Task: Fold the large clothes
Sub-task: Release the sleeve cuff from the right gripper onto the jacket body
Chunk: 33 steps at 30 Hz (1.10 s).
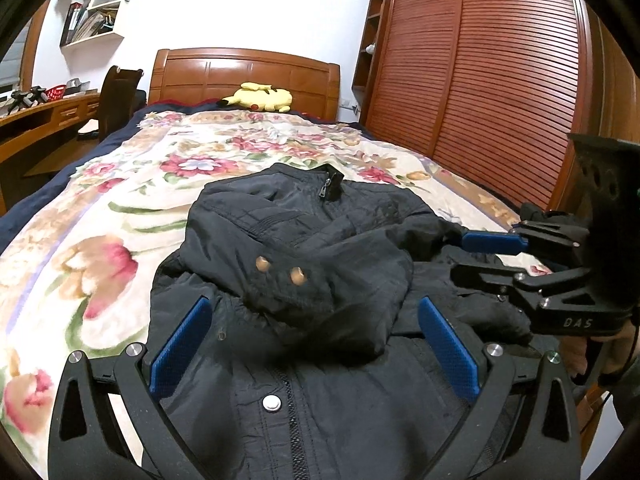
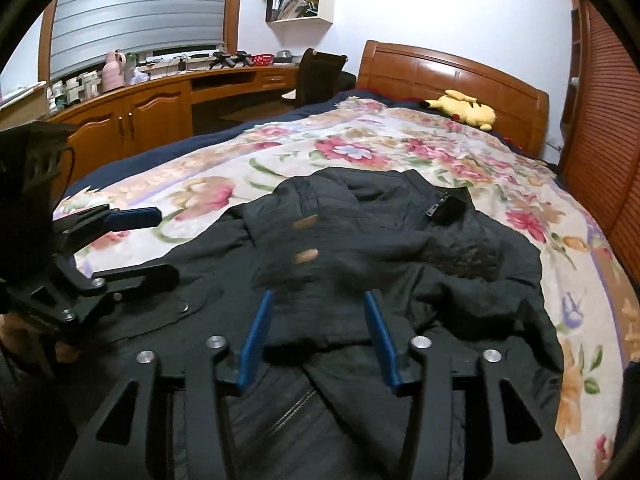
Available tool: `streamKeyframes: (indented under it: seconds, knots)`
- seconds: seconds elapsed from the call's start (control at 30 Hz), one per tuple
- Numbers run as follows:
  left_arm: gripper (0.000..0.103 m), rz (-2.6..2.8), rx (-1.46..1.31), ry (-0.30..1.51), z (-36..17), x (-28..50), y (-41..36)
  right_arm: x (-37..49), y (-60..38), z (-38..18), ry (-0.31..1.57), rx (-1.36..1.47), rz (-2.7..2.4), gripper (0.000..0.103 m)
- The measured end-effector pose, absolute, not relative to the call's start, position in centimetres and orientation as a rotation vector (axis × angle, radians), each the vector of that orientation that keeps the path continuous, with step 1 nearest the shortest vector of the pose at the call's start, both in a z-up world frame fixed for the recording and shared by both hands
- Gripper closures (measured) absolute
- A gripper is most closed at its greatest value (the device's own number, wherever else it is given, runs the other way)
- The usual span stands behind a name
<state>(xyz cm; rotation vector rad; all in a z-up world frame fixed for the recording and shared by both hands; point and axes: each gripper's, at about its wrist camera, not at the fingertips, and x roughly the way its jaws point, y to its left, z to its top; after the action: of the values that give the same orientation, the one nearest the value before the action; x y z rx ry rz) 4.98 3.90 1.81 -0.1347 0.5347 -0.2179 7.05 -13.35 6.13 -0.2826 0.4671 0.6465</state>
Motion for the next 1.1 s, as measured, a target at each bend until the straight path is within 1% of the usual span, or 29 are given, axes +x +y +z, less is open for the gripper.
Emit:
streamKeyframes:
  seconds: [0.1, 0.4, 0.83, 1.1]
  knots:
    - [0.0, -0.214, -0.132, 0.537, 1.8, 5.0, 3.9, 7.7, -13.8, 6.4, 0.466, -0.26, 0.624, 0.052]
    - [0.0, -0.193, -0.117, 0.554, 1.4, 5.1, 4.4, 10.9, -13.9, 4.2, 0.532, -0.231, 0.527, 0.052]
    - [0.0, -0.178, -0.09, 0.592, 0.6, 5.5, 4.4, 12.4, -14.1, -1.2, 0.713, -0.227, 0.512, 0.052]
    - [0.0, -0.21, -0.051, 0.629, 0.0, 5.1, 3.3, 13.2, -13.8, -2.3, 0.717, -0.157, 0.551, 0.05]
